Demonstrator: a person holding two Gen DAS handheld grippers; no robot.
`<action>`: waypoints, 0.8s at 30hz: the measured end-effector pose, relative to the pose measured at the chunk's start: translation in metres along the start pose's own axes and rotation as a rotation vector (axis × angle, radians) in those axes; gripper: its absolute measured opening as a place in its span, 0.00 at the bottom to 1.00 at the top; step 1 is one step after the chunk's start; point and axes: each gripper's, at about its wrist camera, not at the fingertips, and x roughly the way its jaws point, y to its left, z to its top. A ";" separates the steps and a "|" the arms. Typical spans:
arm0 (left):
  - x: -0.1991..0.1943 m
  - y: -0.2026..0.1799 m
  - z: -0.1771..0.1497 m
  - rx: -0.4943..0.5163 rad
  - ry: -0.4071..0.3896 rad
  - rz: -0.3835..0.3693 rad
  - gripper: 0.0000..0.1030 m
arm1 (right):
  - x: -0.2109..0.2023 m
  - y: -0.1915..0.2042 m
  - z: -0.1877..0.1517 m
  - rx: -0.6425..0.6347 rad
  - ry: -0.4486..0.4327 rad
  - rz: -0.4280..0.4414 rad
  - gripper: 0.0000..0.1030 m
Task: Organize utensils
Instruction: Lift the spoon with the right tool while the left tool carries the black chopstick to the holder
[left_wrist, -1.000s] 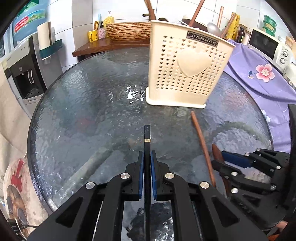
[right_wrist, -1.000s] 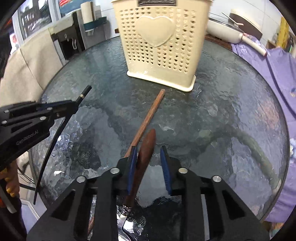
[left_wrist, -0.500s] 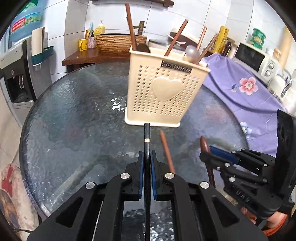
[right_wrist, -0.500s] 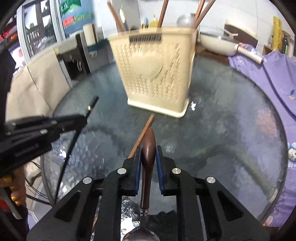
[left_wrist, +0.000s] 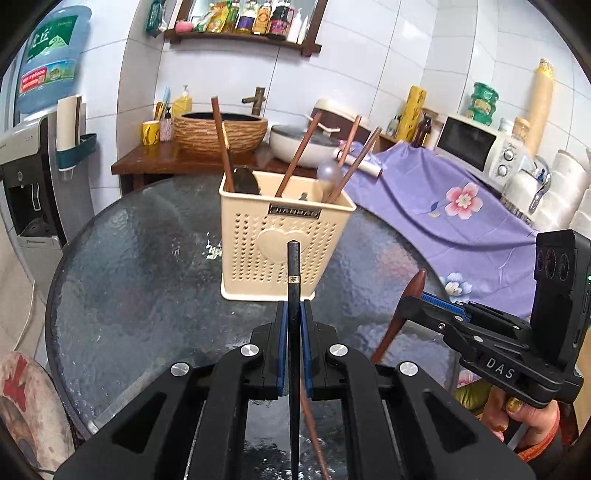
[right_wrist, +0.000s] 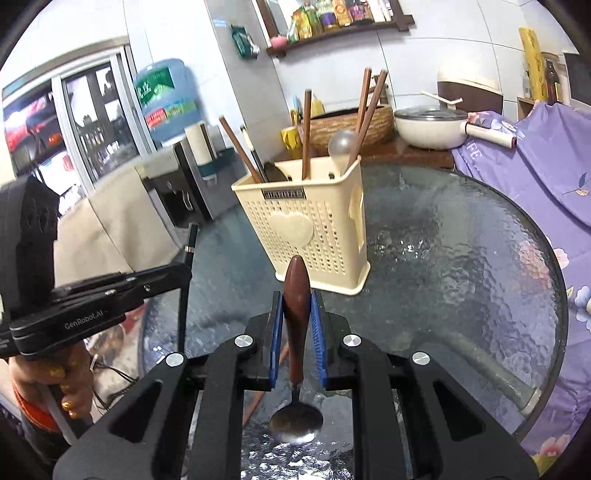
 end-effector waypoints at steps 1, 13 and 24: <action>-0.003 -0.002 0.002 0.002 -0.007 -0.002 0.07 | -0.003 0.000 0.002 -0.001 -0.012 0.001 0.16; -0.023 -0.009 0.029 0.034 -0.094 -0.004 0.07 | -0.023 0.011 0.027 -0.057 -0.087 -0.002 0.15; -0.038 -0.014 0.095 0.053 -0.187 -0.018 0.07 | -0.028 0.020 0.084 -0.104 -0.130 0.002 0.15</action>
